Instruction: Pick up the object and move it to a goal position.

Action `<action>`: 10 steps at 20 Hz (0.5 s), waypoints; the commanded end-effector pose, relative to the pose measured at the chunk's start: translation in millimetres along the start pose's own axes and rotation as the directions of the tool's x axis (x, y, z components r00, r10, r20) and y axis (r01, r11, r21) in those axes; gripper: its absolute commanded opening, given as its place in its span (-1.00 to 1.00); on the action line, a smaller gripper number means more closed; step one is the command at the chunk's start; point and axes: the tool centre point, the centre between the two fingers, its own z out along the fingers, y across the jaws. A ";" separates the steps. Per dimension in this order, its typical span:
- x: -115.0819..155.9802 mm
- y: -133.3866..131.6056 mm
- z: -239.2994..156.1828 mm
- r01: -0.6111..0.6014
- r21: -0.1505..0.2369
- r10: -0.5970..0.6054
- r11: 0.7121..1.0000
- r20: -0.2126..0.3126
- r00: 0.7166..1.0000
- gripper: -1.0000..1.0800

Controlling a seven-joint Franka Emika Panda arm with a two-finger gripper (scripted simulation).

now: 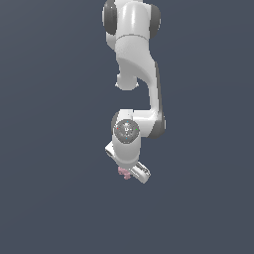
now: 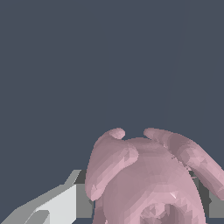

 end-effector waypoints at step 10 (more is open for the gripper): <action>8.7 26.1 -59.3 -0.001 0.001 0.001 1.000 0.000 1.000 -1.00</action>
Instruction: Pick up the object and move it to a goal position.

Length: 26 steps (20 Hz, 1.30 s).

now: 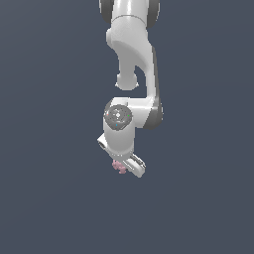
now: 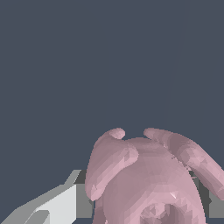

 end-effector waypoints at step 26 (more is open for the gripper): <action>44.8 117.3 -275.3 -0.001 0.001 0.001 1.000 -0.001 1.000 -1.00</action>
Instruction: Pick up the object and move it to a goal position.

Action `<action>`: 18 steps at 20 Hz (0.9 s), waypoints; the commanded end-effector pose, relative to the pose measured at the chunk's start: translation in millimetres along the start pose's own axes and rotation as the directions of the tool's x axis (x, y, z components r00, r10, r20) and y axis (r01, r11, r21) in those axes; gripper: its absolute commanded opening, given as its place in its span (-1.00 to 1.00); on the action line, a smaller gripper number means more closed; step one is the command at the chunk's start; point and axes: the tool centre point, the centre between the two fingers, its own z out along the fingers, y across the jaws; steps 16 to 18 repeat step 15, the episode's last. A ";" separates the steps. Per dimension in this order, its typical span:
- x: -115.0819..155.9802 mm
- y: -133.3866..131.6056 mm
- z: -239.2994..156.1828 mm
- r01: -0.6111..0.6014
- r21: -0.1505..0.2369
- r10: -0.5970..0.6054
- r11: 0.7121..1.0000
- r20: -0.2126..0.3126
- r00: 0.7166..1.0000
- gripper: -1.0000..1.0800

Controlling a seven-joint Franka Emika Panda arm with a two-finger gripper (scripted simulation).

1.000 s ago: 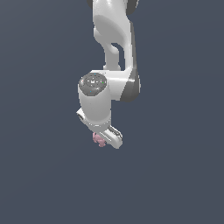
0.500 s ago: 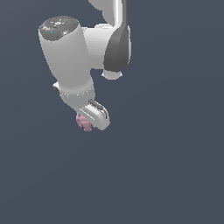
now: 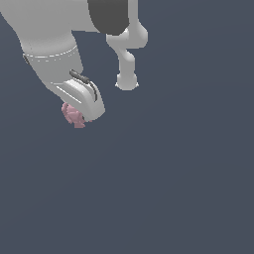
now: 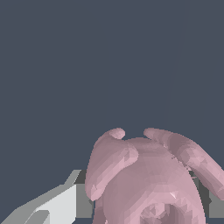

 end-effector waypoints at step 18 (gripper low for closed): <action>10.6 16.5 -45.6 0.002 -0.001 -0.002 1.000 0.001 1.000 -1.00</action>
